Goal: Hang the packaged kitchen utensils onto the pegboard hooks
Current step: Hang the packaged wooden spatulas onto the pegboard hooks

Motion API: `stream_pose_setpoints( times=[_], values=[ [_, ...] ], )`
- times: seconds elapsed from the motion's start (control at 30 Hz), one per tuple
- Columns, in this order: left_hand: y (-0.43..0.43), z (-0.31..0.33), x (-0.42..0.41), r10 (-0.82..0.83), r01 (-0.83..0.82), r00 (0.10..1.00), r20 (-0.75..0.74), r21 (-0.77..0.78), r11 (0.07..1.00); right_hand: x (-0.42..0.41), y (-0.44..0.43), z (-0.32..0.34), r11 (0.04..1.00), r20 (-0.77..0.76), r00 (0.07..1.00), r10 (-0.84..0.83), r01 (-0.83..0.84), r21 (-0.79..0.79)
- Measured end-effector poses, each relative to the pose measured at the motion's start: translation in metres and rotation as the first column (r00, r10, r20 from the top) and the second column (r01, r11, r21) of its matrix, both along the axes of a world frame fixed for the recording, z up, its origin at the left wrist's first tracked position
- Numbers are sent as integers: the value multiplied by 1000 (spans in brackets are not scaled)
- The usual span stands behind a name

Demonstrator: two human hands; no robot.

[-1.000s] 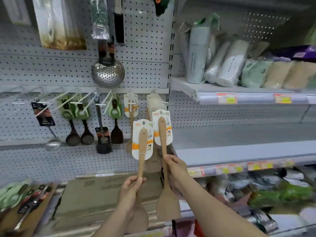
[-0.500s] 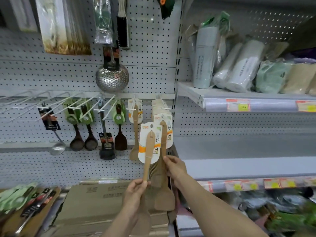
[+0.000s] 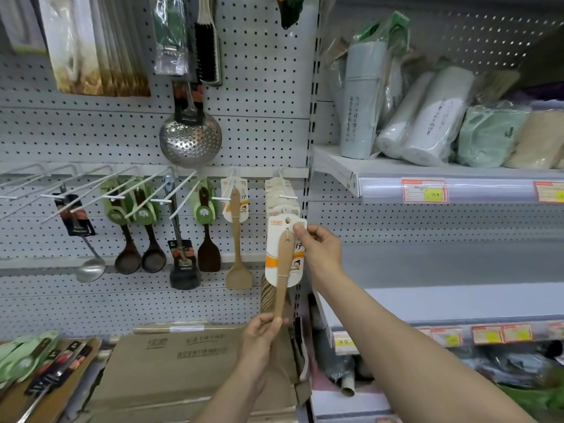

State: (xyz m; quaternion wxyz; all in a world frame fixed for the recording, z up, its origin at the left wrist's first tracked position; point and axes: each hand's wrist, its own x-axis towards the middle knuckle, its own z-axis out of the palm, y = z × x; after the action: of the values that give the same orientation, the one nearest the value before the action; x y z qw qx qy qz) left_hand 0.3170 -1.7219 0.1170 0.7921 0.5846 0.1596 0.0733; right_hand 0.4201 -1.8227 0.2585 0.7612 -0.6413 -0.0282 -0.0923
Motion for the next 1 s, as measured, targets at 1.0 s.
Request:
stream_pose_setpoints(
  times=[1.0],
  values=[
    [15, 3, 71, 35, -12, 989, -141, 159, 987, 39, 3, 15, 980, -141, 990, 25, -52, -194]
  ],
)
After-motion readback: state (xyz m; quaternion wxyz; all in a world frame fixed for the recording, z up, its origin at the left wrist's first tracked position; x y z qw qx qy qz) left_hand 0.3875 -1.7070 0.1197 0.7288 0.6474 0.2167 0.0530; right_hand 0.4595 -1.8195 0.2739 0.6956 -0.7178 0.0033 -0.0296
